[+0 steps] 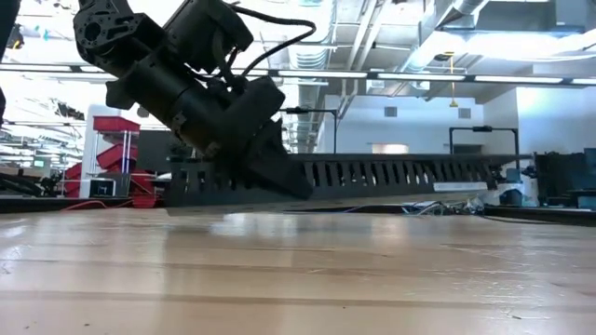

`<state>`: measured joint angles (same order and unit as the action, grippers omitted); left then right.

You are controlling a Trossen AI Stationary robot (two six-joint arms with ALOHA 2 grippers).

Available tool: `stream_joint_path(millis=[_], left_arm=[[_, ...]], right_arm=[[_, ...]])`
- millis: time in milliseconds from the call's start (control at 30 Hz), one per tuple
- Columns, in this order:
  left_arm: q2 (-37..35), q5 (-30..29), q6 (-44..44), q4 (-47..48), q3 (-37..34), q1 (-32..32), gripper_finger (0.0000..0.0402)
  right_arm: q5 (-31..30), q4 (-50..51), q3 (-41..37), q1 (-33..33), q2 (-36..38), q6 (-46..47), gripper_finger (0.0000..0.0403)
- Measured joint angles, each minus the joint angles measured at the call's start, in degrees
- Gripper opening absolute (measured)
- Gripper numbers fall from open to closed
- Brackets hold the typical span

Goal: Ziptie cables
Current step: Close the black cable duct with the black cable duct cover

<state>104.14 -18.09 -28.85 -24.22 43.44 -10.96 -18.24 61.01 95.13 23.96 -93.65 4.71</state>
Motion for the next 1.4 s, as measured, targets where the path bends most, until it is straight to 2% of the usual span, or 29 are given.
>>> stream_joint_path(millis=[233,567,700,800,900,1033,1167,1233,1300,1400], left_arm=[[0.11,2.11,4.23,2.28,0.00,0.11,0.0248],[0.04,2.58,4.02,1.95,0.04,0.07,0.0301],[0.04,1.54,-0.56,1.03,1.37,-1.02,0.0302],[-0.31,0.78,1.06,-0.67,3.18,-2.86,0.0299],[-2.06,-0.09,1.77,1.96,3.72,-4.31,0.0298],[-4.03,-5.33,0.42,9.74,3.56,-6.69,0.0298],[-7.85,-6.77,-6.94,16.72,3.56,-9.55,0.0297],[-10.74,-9.90,-11.16,17.69,3.48,-12.51,0.0297],[-14.82,-15.97,-16.08,17.47,3.54,-16.24,0.0297],[-19.05,-28.07,-25.28,16.85,3.72,-22.57,0.0297]], right_arm=[[0.02,0.13,0.02,0.02,-0.33,-0.15,0.0000],[0.07,0.07,0.02,0.05,-0.33,-0.20,0.0000],[0.08,0.16,0.02,0.05,-0.35,-0.29,0.0000],[0.09,-0.30,-0.58,0.02,-0.35,-0.76,0.0000],[0.49,-0.34,-1.95,-0.04,-0.35,-1.55,0.0000],[0.59,-1.97,-4.62,-0.12,-0.37,-2.18,0.0000],[0.70,-5.70,-6.36,-0.66,-0.39,-3.18,0.0000],[0.70,-6.80,-7.11,-0.95,-0.39,-3.73,0.0000],[0.70,-7.32,-7.69,-1.55,-0.39,-3.96,0.0000],[0.49,-7.67,-8.96,-2.24,-0.37,-4.11,0.0000]])
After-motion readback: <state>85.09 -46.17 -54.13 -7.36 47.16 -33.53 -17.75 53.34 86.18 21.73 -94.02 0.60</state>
